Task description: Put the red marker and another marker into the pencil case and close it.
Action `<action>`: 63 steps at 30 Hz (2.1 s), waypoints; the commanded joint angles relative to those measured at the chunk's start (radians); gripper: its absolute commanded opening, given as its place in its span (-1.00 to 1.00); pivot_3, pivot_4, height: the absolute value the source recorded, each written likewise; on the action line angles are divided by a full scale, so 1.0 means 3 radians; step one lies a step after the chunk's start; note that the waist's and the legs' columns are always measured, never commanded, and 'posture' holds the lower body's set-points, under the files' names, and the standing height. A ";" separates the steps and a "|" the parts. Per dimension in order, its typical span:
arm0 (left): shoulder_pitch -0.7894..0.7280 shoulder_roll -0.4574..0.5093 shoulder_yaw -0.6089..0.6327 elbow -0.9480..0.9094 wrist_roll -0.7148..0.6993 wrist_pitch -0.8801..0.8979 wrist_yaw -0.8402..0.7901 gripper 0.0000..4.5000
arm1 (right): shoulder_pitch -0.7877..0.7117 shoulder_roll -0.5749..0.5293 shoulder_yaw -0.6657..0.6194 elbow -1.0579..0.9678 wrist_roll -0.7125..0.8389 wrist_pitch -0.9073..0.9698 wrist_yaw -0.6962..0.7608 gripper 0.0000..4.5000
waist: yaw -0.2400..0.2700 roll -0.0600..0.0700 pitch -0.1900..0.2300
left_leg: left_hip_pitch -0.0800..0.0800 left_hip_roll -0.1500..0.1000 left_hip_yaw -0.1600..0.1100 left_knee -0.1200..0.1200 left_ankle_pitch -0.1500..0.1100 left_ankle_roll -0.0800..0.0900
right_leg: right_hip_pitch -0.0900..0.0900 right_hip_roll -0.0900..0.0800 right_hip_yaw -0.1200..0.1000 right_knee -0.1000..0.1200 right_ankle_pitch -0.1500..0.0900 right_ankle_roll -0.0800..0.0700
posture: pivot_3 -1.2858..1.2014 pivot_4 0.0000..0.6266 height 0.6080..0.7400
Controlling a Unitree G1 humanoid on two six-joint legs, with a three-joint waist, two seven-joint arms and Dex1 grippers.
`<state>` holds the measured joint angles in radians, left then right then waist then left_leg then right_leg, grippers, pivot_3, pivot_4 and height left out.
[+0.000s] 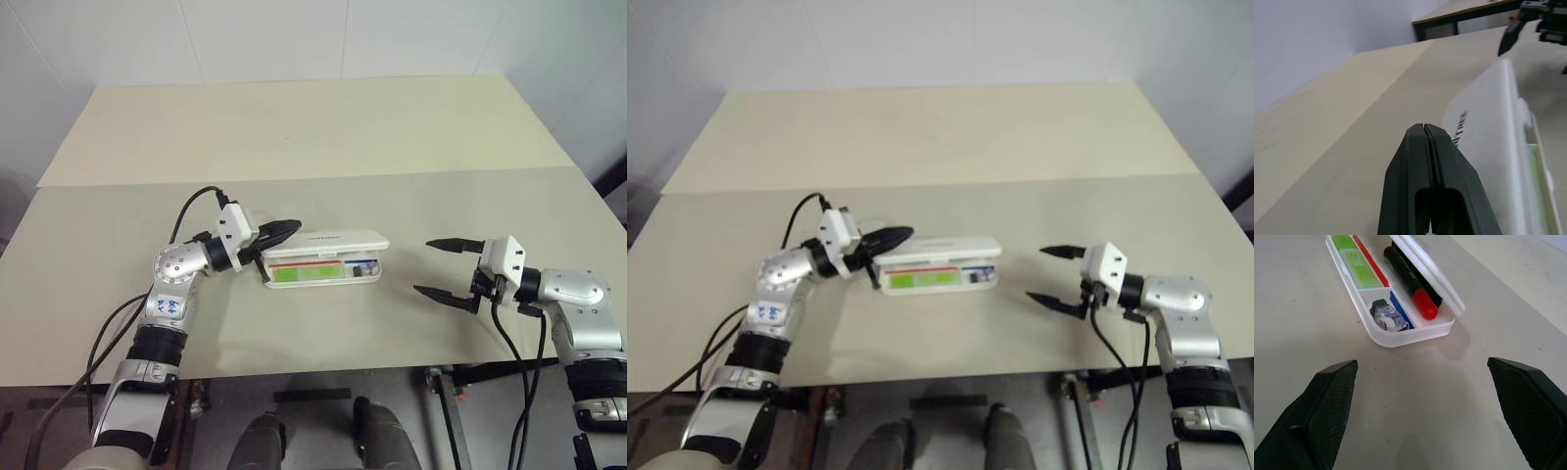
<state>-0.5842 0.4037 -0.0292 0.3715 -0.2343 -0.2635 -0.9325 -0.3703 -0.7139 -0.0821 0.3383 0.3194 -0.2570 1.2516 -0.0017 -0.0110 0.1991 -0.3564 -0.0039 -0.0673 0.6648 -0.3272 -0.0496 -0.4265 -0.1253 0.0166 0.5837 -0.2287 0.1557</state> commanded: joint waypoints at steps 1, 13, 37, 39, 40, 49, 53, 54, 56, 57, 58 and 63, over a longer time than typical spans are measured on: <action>0.0022 0.0110 -0.0198 -0.0088 0.0081 0.0180 -0.0258 -0.98 | 0.0067 -0.0018 -0.0058 -0.0326 0.0051 0.0109 -0.0117 1.00 | 0.0000 0.0000 0.0000 | 0.0000 0.0000 0.0000 0.0000 0.0000 0.0000 | 0.0000 0.0000 0.0000 0.0001 0.0000 0.0000 | 0.03 -0.52 1.00; -0.0036 0.0181 -0.0537 -0.0116 0.0328 0.0958 -0.0344 -0.98 | 0.0326 -0.0061 -0.0146 -0.1244 0.0118 0.0738 -0.0527 1.00 | 0.0006 0.0000 0.0000 | 0.0001 -0.0001 -0.0001 0.0003 -0.0004 0.0008 | 0.0003 0.0000 0.0001 0.0002 0.0000 0.0000 | 0.03 -0.52 1.00; 0.0456 0.0341 0.0509 -0.0987 -0.0560 0.1271 -0.0255 -0.81 | 0.0449 -0.0026 -0.0096 -0.1570 0.0156 0.1028 -0.0798 1.00 | 0.0000 0.0000 0.0000 | 0.0006 -0.0001 -0.0005 0.0002 -0.0002 0.0018 | 0.0004 0.0002 0.0006 0.0000 -0.0001 -0.0003 | 0.03 -0.52 1.00; 0.0614 0.0397 0.0608 -0.1048 -0.0592 0.1252 -0.0257 -0.58 | 0.0418 -0.0022 -0.0089 -0.1530 0.0155 0.1028 -0.0779 1.00 | -0.0002 0.0000 0.0000 | 0.0007 -0.0001 -0.0005 0.0001 -0.0002 0.0018 | 0.0004 0.0002 0.0007 0.0000 -0.0001 -0.0003 | 0.03 -0.52 1.00; 0.0702 0.0434 0.0640 -0.1103 -0.0633 0.1294 -0.0287 -0.42 | 0.0406 -0.0019 -0.0084 -0.1513 0.0154 0.1028 -0.0771 1.00 | -0.0003 0.0000 0.0000 | 0.0006 -0.0001 -0.0005 0.0000 -0.0002 0.0018 | 0.0004 0.0002 0.0007 0.0000 -0.0001 -0.0003 | 0.03 -0.52 1.00; 0.1432 0.0649 0.0967 -0.1399 -0.0781 0.1187 -0.0377 0.94 | 0.0334 -0.0056 -0.0099 -0.1375 0.0171 0.0966 -0.0624 1.00 | 0.0000 0.0000 0.0000 | 0.0007 0.0000 -0.0004 -0.0002 -0.0003 0.0019 | 0.0002 0.0002 0.0007 -0.0001 -0.0003 -0.0007 | 0.03 -0.52 1.00; 0.1574 0.0714 0.1082 -0.1310 -0.0727 0.0971 -0.0384 0.97 | 0.0355 -0.0130 -0.0188 -0.1312 0.0197 0.0926 -0.0531 1.00 | -0.0008 0.0000 0.0000 | 0.0008 0.0000 -0.0004 -0.0001 -0.0003 0.0019 | 0.0003 0.0002 0.0007 -0.0001 -0.0004 -0.0008 | 0.03 -0.52 1.00; 0.1567 0.0718 0.1083 -0.1297 -0.0713 0.0932 -0.0370 0.97 | 0.0366 -0.0144 -0.0204 -0.1304 0.0195 0.0917 -0.0529 1.00 | -0.0005 0.0000 0.0000 | 0.0008 0.0000 -0.0004 -0.0001 -0.0003 0.0019 | 0.0003 0.0002 0.0007 -0.0001 -0.0004 -0.0008 | 0.03 -0.52 1.00; 0.1527 0.0722 0.1087 -0.1285 -0.0733 0.0916 -0.0345 0.97 | 0.0394 -0.0171 -0.0244 -0.1305 0.0198 0.0922 -0.0536 1.00 | 0.0002 0.0000 0.0000 | 0.0008 0.0000 -0.0004 -0.0001 -0.0003 0.0019 | 0.0003 0.0002 0.0006 0.0000 -0.0004 -0.0008 | 0.03 -0.52 1.00; 0.1499 0.0723 0.1084 -0.1271 -0.0729 0.0891 -0.0332 0.97 | 0.0420 -0.0179 -0.0271 -0.1326 0.0207 0.0931 -0.0536 1.00 | 0.0003 0.0000 0.0000 | 0.0008 0.0000 -0.0004 -0.0001 -0.0003 0.0019 | 0.0003 0.0002 0.0007 0.0000 -0.0004 -0.0008 | 0.03 -0.52 1.00; 0.1474 0.0724 0.1073 -0.1250 -0.0728 0.0883 -0.0328 0.97 | 0.0460 -0.0184 -0.0298 -0.1352 0.0210 0.0936 -0.0544 1.00 | 0.0001 0.0000 0.0000 | 0.0008 0.0000 -0.0004 -0.0001 -0.0003 0.0019 | 0.0003 0.0002 0.0006 0.0000 -0.0004 -0.0008 | 0.03 -0.52 1.00; 0.1426 0.0676 0.0982 -0.1276 -0.0669 0.0853 -0.0231 0.97 | 0.0637 -0.0183 -0.0372 -0.1472 0.0234 0.0967 -0.0596 1.00 | -0.0007 0.0000 0.0000 | 0.0007 0.0000 -0.0004 -0.0002 -0.0004 0.0019 | 0.0003 0.0002 0.0007 -0.0001 -0.0004 -0.0008 | 0.03 -0.52 1.00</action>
<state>-0.1503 0.6054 0.2628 0.0137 -0.4401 0.0084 -1.0137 -0.1778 -0.7551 -0.1575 -0.0594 0.3661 0.0403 1.0822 -0.0038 -0.0110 0.1990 -0.3542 -0.0040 -0.0684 0.6643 -0.3283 -0.0439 -0.4257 -0.1248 0.0186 0.5833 -0.2298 0.1533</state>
